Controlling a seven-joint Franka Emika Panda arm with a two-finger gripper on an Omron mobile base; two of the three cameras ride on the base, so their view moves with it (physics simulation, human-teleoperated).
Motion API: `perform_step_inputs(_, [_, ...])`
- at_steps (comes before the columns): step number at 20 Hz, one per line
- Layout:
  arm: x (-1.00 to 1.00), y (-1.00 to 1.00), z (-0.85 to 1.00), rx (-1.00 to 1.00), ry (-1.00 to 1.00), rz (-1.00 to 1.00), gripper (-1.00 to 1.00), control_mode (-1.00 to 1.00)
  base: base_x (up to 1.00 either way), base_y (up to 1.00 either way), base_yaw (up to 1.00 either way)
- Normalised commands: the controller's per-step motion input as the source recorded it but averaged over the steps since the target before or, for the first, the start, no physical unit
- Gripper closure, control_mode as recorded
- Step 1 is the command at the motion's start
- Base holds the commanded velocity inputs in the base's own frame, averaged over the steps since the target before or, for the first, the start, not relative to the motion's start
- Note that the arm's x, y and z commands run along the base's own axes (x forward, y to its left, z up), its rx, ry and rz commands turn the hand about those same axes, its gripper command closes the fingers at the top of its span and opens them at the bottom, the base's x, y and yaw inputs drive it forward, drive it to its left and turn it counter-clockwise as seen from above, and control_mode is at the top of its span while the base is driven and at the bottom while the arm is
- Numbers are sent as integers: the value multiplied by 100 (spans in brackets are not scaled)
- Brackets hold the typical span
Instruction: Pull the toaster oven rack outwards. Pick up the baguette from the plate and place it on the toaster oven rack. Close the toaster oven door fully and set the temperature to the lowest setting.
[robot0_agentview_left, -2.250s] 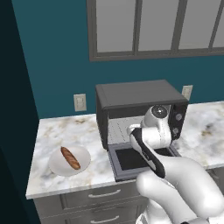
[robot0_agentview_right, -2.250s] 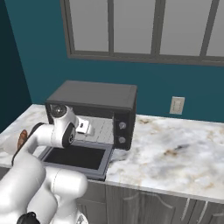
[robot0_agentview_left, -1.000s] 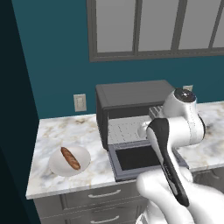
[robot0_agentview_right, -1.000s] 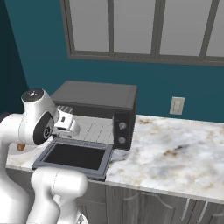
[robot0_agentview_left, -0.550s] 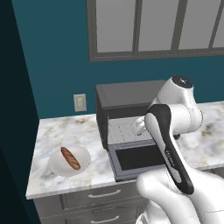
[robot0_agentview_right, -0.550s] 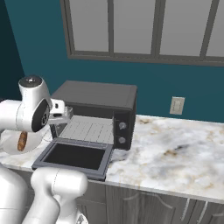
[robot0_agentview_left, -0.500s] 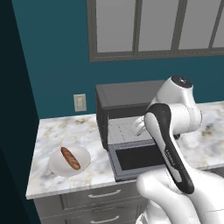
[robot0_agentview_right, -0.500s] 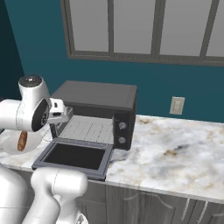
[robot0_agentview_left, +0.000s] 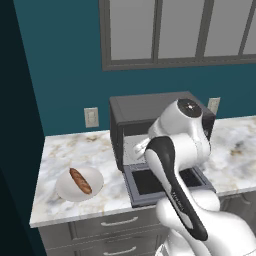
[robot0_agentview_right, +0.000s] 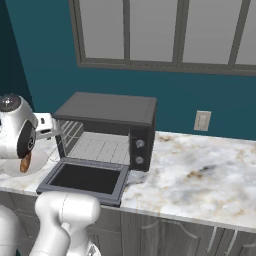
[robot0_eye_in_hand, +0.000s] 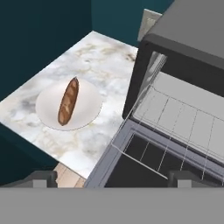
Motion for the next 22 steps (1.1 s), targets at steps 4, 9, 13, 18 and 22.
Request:
perform_step_inputs(4, [0, 54, -6, 0, -4, -14, -100, -100, 0, 0, 0])
perform_step_inputs(9, [0, 44, -8, 0, 0, -9, -100, -100, 0, 0, 0])
perform_step_inputs(13, [1, 35, -14, 0, 6, -6, -100, -100, 0, 0, 0])
perform_step_inputs(18, [7, 39, -20, 0, 2, -4, -100, -100, 0, 0, 0])
perform_step_inputs(22, [12, 36, -24, 0, 0, -1, -100, -100, 0, 0, 0])
